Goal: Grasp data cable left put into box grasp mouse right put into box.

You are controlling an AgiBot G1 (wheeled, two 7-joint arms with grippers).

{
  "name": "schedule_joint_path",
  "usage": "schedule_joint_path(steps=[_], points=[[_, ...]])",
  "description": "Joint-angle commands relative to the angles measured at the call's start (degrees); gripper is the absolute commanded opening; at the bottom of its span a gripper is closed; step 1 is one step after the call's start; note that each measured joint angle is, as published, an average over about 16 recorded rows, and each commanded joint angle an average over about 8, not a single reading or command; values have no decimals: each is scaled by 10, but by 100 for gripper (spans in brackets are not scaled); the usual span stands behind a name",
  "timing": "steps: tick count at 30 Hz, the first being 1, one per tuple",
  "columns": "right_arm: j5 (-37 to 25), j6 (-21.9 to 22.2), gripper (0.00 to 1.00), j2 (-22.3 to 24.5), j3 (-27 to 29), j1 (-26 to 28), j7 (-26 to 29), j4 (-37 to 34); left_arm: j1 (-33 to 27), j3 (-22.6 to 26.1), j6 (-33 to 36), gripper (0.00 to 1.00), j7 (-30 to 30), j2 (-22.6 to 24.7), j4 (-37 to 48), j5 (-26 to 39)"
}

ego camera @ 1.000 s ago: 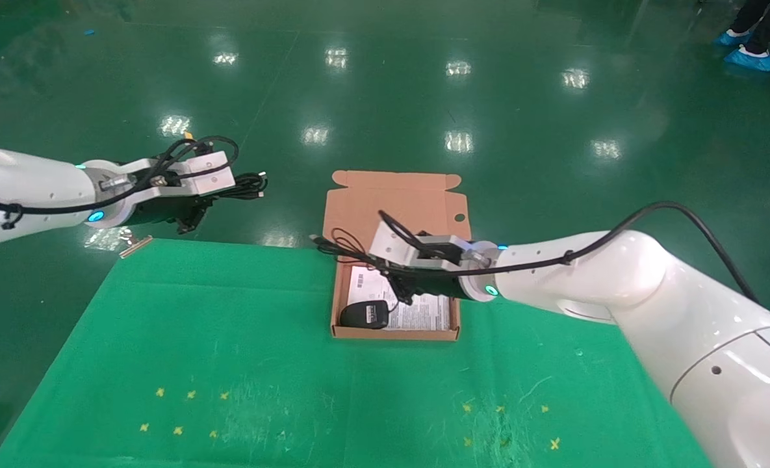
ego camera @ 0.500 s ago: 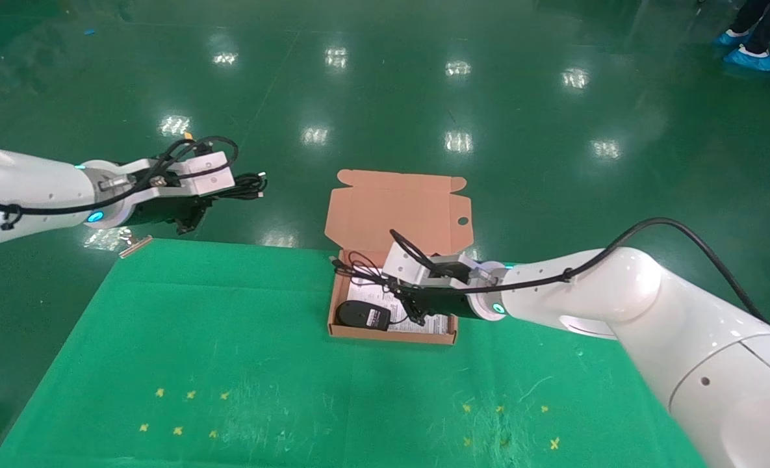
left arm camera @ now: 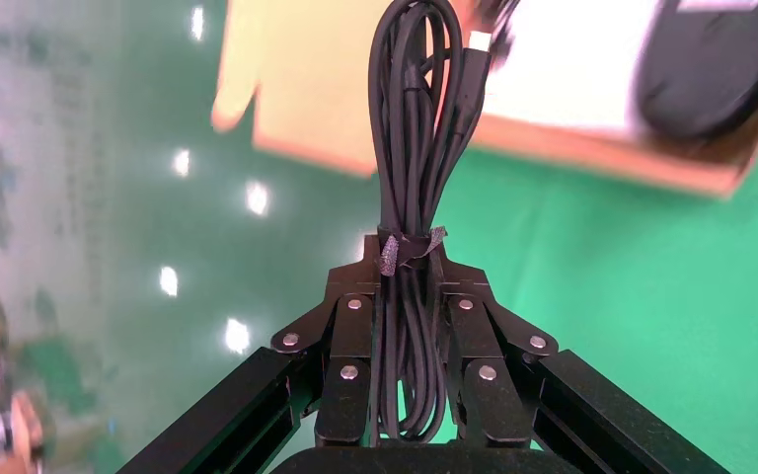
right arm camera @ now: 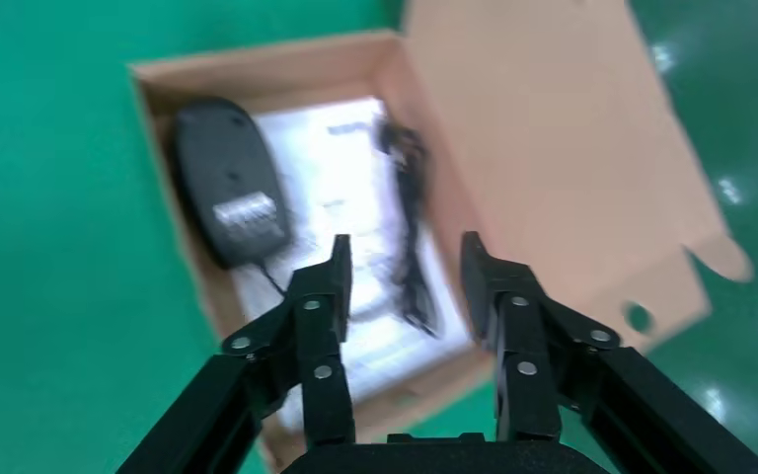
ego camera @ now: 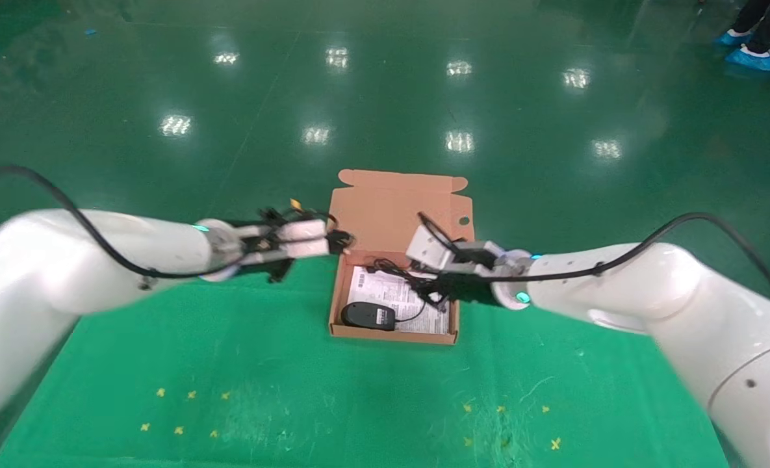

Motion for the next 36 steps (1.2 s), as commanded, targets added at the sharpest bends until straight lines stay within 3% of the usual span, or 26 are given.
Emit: schedule_joint_path(steps=[1, 6, 11, 22, 30, 36], points=[[1, 3, 100, 10, 2, 3, 2, 0, 11, 5, -22, 0, 24, 21, 22, -8], [-6, 3, 100, 59, 2, 7, 11, 34, 27, 19, -80, 0, 97, 63, 87, -44], [-17, -1, 100, 115, -2, 2, 32, 92, 36, 44, -116, 0, 150, 76, 100, -101], [-52, 13, 100, 250, -8, -23, 119, 270, 35, 129, -152, 0, 195, 80, 72, -219], [-80, 27, 100, 283, -14, -30, 158, 328, 34, 162, -164, 99, 195, 83, 77, -253], [-80, 29, 100, 282, -15, -31, 157, 327, 33, 162, -164, 100, 195, 82, 78, -253]])
